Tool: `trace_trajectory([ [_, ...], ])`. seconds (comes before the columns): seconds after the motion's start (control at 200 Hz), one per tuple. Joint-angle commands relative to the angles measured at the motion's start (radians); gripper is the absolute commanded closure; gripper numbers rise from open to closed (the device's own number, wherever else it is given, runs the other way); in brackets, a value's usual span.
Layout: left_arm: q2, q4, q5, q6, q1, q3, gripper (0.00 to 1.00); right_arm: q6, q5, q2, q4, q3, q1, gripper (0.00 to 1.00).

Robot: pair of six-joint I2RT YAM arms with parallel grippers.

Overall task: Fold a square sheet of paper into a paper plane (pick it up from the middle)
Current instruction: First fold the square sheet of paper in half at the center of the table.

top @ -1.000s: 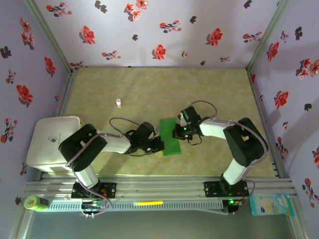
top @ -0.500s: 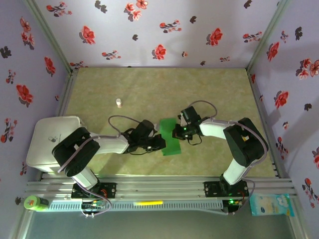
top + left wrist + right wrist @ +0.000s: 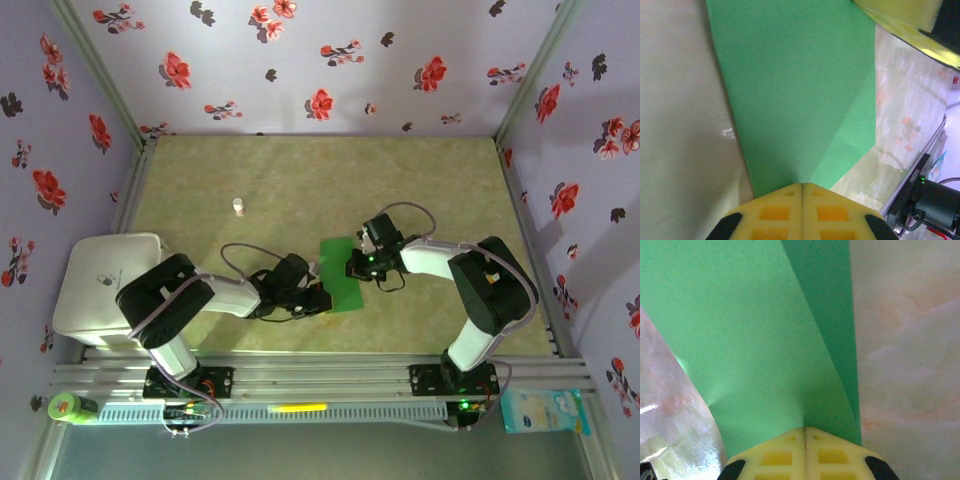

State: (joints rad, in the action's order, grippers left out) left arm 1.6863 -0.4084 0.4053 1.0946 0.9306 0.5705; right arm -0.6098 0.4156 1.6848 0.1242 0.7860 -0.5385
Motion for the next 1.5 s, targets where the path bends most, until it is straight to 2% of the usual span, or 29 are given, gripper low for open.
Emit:
trace_trajectory([
  [0.0,-0.014,0.104,-0.007,-0.011,0.011,-0.047,1.0,-0.006,-0.102,0.036,0.12,-0.057,0.009,1.0],
  [0.215,-0.044,0.178,-0.008,-0.046,0.023,-0.026,1.0,-0.004,-0.105,0.036,0.124,-0.054,0.009,1.0],
  [0.425,-0.127,0.34,-0.058,-0.115,0.028,0.034,1.0,-0.004,-0.102,0.04,0.123,-0.051,0.009,1.0],
  [0.61,-0.22,0.33,-0.083,-0.126,-0.039,0.103,1.0,-0.004,-0.095,0.041,0.121,-0.049,0.009,1.0],
  [0.775,-0.134,0.299,-0.037,-0.149,-0.141,0.215,1.0,-0.011,-0.095,0.051,0.105,-0.052,0.008,1.0],
  [0.915,-0.026,0.291,0.001,-0.171,-0.189,0.315,1.0,-0.014,-0.087,0.069,0.096,-0.051,0.008,1.0],
  [1.15,0.069,0.248,0.009,-0.172,-0.207,0.332,1.0,-0.015,-0.089,0.059,0.098,-0.052,0.008,1.0],
  [1.295,0.131,0.143,0.0,-0.153,-0.207,0.295,1.0,-0.015,-0.087,0.06,0.097,-0.052,0.008,1.0],
  [1.495,0.187,0.158,-0.03,-0.147,-0.21,0.255,1.0,-0.018,-0.085,0.049,0.097,-0.06,0.008,1.0],
])
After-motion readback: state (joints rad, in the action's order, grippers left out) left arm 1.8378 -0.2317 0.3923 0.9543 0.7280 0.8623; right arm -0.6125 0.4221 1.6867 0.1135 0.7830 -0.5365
